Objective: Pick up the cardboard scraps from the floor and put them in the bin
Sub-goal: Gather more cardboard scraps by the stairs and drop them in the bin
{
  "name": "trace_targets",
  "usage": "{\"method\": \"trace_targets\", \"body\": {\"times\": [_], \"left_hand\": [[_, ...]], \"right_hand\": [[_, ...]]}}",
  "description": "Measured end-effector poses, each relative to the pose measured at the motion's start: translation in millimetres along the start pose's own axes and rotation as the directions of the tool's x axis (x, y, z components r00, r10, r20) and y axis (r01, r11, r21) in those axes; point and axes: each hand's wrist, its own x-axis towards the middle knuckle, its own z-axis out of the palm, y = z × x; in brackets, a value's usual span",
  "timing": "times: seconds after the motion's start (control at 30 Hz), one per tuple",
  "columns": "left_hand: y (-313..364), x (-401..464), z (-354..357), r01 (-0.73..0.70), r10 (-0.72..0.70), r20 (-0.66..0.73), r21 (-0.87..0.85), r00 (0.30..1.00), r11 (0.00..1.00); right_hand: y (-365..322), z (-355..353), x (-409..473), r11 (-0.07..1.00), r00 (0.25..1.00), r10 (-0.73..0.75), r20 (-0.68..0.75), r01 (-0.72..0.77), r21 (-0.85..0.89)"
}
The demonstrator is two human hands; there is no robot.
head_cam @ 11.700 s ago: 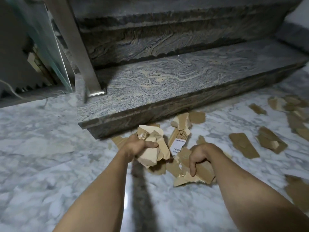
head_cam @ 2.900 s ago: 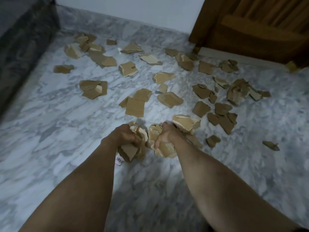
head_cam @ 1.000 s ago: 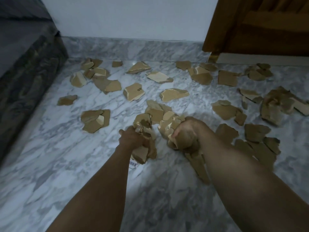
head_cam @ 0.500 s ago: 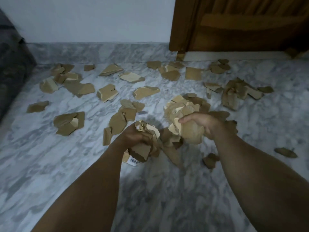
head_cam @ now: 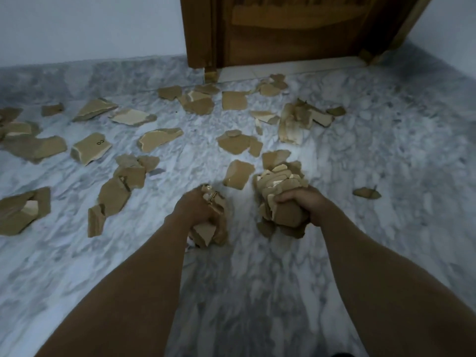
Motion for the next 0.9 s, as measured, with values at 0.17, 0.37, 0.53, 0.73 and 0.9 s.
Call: {"method": "trace_targets", "body": {"times": [0.17, 0.37, 0.53, 0.73, 0.9], "left_hand": [[0, 13, 0, 0.133, -0.143, 0.029, 0.226, 0.989, 0.965], [9, 19, 3, 0.082, -0.090, 0.033, 0.180, 0.995, 0.980], [27, 18, 1, 0.133, -0.135, 0.071, 0.035, 0.988, 0.990], [45, 30, -1, 0.109, -0.104, 0.039, -0.173, 0.994, 0.979], [78, 44, 2, 0.127, -0.126, 0.018, -0.245, 0.992, 0.961]], "right_hand": [[10, -30, 84, 0.963, 0.994, 0.007, -0.108, -0.036, -0.268], [10, -8, 134, 0.742, 0.980, -0.200, 0.012, 0.159, -0.651], [-6, 6, 90, 0.758, 0.979, -0.196, 0.054, 0.186, -0.625], [-8, 2, 101, 0.755, 0.970, -0.219, 0.102, 0.235, -0.613], [-1, 0, 102, 0.776, 0.968, -0.231, 0.103, 0.247, -0.580]]}}
